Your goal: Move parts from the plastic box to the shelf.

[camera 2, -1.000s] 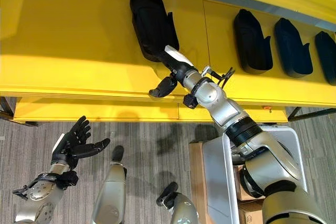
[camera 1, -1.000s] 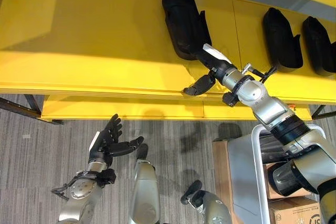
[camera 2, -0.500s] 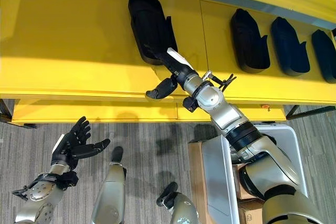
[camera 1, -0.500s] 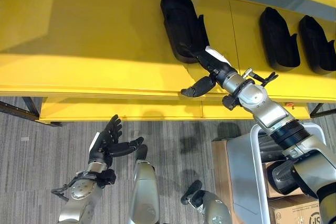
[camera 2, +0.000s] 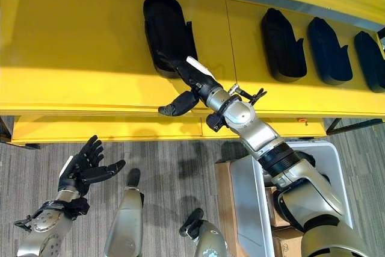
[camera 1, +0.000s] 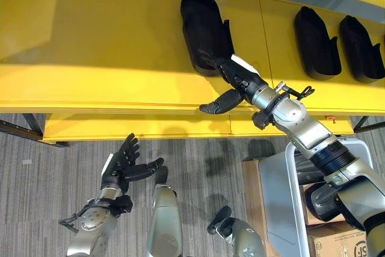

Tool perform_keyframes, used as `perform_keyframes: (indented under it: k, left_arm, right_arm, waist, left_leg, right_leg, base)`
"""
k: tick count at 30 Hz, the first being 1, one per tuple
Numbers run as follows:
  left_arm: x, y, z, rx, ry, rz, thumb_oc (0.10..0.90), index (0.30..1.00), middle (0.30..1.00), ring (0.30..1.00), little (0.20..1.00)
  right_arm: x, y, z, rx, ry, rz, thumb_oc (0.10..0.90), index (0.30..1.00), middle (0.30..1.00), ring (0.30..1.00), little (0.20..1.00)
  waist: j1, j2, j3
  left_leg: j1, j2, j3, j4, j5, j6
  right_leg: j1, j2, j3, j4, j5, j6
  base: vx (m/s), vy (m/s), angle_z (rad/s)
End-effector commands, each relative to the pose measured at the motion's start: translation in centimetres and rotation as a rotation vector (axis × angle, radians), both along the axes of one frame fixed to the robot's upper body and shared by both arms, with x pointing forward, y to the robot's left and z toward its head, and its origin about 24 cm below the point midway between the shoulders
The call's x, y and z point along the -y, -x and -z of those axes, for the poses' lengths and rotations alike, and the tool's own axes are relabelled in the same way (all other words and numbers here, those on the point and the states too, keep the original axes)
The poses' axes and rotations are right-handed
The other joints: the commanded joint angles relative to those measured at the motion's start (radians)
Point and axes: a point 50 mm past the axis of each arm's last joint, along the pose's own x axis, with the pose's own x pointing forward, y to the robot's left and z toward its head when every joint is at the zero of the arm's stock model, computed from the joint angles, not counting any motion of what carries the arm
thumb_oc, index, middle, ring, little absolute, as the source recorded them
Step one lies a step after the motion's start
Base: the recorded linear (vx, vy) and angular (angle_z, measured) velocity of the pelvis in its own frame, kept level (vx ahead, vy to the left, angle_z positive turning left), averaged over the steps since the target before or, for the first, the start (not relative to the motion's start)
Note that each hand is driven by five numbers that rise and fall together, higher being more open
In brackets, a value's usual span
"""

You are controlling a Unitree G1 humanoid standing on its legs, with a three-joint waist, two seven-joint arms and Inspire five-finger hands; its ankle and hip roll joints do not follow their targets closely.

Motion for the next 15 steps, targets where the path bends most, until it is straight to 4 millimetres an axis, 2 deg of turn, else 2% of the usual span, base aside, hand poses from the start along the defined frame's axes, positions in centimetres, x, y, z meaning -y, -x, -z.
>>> perform_keyframes:
  k: [1, 4, 10, 13, 15]
  left_arm:
    - [1.0, -0.3, -2.5, 0.149, 0.013, 0.042, 0.9, 1.0, 1.0, 1.0, 1.0]
    - [0.8, -0.3, -2.5, 0.151, 0.013, 0.036, 0.9, 1.0, 1.0, 1.0, 1.0]
    - [0.6, -0.1, -2.5, 0.151, 0.013, 0.029, 0.9, 1.0, 1.0, 1.0, 1.0]
    - [0.4, 0.1, -2.6, 0.156, 0.016, 0.018, 0.9, 1.0, 1.0, 1.0, 1.0]
    - [0.3, 0.2, -2.3, 0.147, 0.022, 0.01, 0.9, 1.0, 1.0, 1.0, 1.0]
  right_arm:
    - [0.3, 1.5, -6.9, 0.262, -0.092, -0.053, 0.9, 1.0, 1.0, 1.0, 1.0]
    - [0.9, 2.1, -8.8, 0.336, -0.087, -0.049, 0.9, 1.0, 1.0, 1.0, 1.0]
    - [1.7, 2.8, -11.0, 0.421, -0.072, -0.035, 0.9, 1.0, 1.0, 1.0, 1.0]
    - [2.7, 3.2, -13.3, 0.501, -0.074, 0.011, 0.9, 1.0, 1.0, 1.0, 1.0]
    - [3.2, 3.2, -14.1, 0.526, -0.093, 0.034, 0.9, 1.0, 1.0, 1.0, 1.0]
  waist:
    - [-0.009, -0.02, -0.061]
    - [-0.013, -0.024, -0.063]
    - [-0.016, -0.029, -0.065]
    - [-0.016, -0.034, -0.068]
    - [-0.015, -0.037, -0.07]
  left_leg:
    - [0.093, 0.032, 0.037, 0.039, -0.156, 0.03]
    - [0.094, 0.033, 0.038, 0.041, -0.158, 0.03]
    - [0.094, 0.035, 0.039, 0.04, -0.159, 0.029]
    - [0.094, 0.038, 0.039, 0.038, -0.159, 0.03]
    - [0.094, 0.038, 0.04, 0.036, -0.159, 0.03]
  right_leg:
    - [-0.038, -0.021, 0.063, 0.018, 0.146, 0.038]
    - [-0.04, -0.019, 0.066, 0.02, 0.146, 0.039]
    - [-0.04, -0.017, 0.068, 0.02, 0.149, 0.04]
    - [-0.041, -0.013, 0.069, 0.02, 0.149, 0.04]
    - [-0.041, -0.012, 0.068, 0.02, 0.149, 0.04]
  base:
    - [0.0, 0.0, 0.0]
    - [0.0, 0.0, 0.0]
    - [0.0, 0.0, 0.0]
    - [0.0, 0.0, 0.0]
    - [0.02, -0.002, 0.0]
